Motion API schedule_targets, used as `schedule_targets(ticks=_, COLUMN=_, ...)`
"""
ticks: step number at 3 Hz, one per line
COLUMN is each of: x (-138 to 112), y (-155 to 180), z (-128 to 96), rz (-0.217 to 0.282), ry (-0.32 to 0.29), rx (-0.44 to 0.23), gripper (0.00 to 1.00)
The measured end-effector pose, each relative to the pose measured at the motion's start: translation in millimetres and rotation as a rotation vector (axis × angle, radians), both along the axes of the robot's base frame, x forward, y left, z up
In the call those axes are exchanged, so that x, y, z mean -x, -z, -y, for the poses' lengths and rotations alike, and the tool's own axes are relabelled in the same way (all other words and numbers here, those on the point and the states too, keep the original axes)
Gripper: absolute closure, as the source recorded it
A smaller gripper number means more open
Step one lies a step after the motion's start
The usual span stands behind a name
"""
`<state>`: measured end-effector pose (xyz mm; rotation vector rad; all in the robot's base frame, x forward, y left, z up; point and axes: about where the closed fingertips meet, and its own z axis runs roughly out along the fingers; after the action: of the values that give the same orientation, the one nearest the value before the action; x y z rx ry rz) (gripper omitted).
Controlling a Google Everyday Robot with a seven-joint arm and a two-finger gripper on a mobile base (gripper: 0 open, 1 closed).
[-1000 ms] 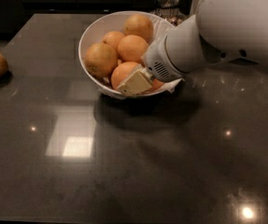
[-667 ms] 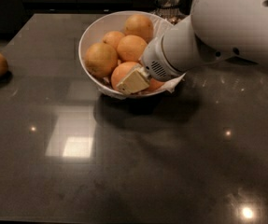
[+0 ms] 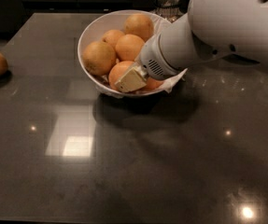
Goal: Pick orange from white bowl
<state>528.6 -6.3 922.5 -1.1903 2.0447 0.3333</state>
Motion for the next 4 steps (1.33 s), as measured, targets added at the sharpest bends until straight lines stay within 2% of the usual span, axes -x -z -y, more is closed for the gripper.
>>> schedule_targets(ticks=1, x=-0.7, y=4.0, z=-4.3, rz=-0.023, ry=-0.009, rx=-0.005, gripper=0.46)
schedule_targets(ticks=2, x=0.2, y=6.8, z=-4.1, rz=-0.049, ry=-0.006, rx=-0.011, gripper=0.64)
schedule_targets(ticks=3, x=0.3, y=6.7, z=-4.1, rz=-0.049, ry=-0.006, rx=-0.011, gripper=0.88)
schedule_targets(ticks=4, x=0.3, y=6.5, z=-4.2, rz=-0.049, ry=-0.007, rx=-0.01, gripper=1.0)
